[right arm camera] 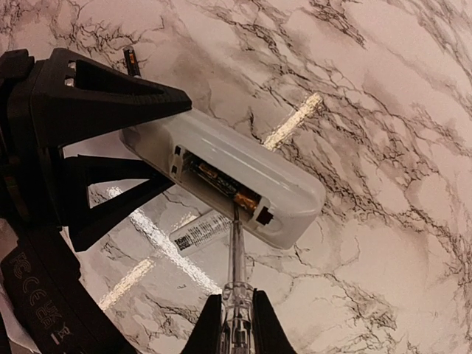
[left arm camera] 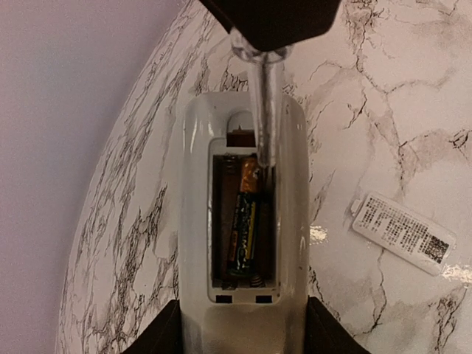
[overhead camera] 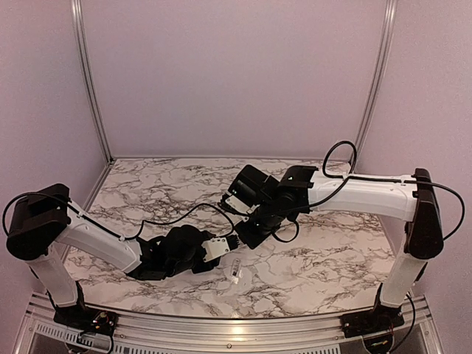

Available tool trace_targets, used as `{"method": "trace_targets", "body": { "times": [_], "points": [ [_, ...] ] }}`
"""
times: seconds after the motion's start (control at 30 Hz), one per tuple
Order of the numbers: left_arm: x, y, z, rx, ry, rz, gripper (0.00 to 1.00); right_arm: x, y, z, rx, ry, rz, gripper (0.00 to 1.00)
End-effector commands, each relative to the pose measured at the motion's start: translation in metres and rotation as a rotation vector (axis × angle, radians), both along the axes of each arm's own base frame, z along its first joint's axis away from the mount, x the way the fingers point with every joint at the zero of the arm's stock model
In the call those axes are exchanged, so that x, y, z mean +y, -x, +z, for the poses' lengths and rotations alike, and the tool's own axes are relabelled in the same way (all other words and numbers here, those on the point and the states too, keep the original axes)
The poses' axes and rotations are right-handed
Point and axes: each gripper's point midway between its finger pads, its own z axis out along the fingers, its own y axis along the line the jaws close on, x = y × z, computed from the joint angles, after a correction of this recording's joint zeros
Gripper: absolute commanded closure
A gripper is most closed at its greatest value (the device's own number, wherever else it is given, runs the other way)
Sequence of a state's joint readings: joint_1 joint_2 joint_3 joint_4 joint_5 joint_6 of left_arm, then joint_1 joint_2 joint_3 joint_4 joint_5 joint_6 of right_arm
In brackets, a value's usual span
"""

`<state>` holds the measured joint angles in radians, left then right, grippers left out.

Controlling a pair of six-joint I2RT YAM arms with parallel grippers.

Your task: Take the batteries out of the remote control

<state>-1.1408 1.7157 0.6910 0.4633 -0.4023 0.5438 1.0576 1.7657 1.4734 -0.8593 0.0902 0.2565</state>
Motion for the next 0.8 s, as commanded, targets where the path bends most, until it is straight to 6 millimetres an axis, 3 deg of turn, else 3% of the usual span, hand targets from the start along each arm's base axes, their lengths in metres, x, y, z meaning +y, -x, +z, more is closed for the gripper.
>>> {"method": "trace_targets", "body": {
  "times": [0.0,0.4,0.77],
  "points": [
    [-0.018,-0.001,0.022,-0.037,0.059,-0.01,1.0,-0.015,-0.007,-0.014,-0.015,0.114,-0.021,1.0],
    [-0.019,0.001,0.024,-0.03,0.071,-0.017,1.0,-0.016,-0.006,-0.016,-0.03,0.074,-0.032,1.0],
    [-0.021,0.002,0.029,-0.018,0.111,-0.014,1.0,-0.027,-0.005,-0.004,-0.102,-0.09,-0.135,1.0]
  ]
}}
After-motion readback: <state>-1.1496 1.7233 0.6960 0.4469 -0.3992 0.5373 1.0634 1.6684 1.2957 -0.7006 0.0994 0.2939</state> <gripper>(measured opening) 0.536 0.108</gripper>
